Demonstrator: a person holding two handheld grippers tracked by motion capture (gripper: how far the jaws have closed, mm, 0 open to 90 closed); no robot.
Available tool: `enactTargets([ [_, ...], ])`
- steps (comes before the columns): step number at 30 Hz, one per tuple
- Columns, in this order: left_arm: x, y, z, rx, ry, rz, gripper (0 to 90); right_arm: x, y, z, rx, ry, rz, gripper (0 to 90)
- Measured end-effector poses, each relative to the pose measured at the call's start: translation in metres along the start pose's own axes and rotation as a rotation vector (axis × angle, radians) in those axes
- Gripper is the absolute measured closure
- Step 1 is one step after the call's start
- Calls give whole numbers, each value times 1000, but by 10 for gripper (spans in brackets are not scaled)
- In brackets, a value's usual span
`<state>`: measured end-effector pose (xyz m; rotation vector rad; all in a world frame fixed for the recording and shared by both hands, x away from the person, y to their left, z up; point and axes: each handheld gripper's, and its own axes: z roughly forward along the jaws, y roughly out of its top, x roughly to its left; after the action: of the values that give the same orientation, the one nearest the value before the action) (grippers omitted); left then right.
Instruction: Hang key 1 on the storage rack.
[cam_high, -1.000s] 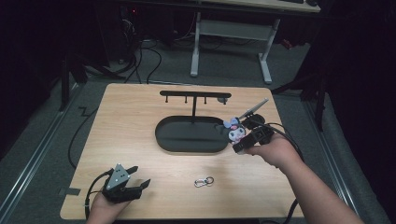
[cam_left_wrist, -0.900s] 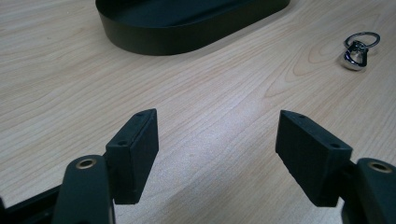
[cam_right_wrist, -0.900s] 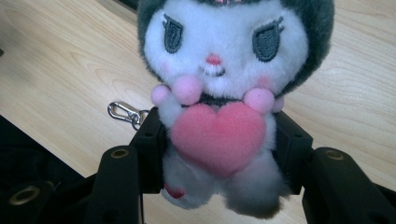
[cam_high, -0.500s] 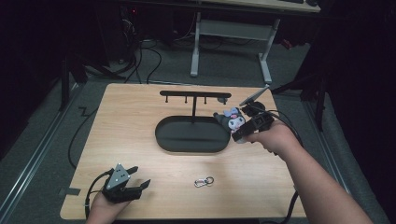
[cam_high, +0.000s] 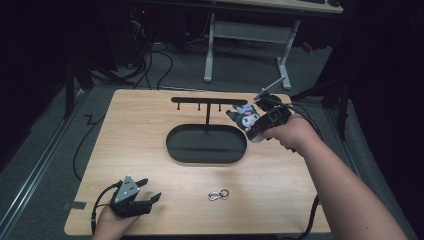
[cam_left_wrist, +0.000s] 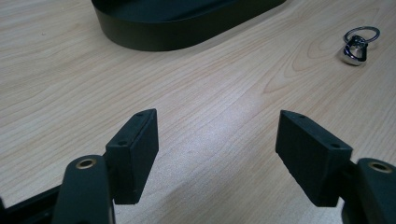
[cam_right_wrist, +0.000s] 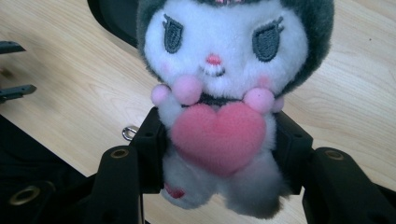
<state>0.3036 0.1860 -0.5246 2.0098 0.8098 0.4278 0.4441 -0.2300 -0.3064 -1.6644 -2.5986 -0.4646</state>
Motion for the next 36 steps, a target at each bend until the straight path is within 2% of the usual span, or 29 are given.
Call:
enactTargets([
  [10, 1, 0, -1, -1, 2, 2, 306, 2, 14, -3, -18, -30, -16, 488],
  [17, 2, 0, -1, -2, 2, 5, 306, -5, 20, -9, -54, -56, 11, 488],
  [24, 1, 0, -1, 4, -2, 3, 307, -20, 11, -2, -51, -52, 45, 487],
  [32, 0, -1, 1, 9, -4, 7, 307, -31, -2, 10, -39, -35, 50, 486],
  [36, 0, -1, 1, 16, -8, 8, 307, -35, -9, 22, -18, -46, 51, 485],
])
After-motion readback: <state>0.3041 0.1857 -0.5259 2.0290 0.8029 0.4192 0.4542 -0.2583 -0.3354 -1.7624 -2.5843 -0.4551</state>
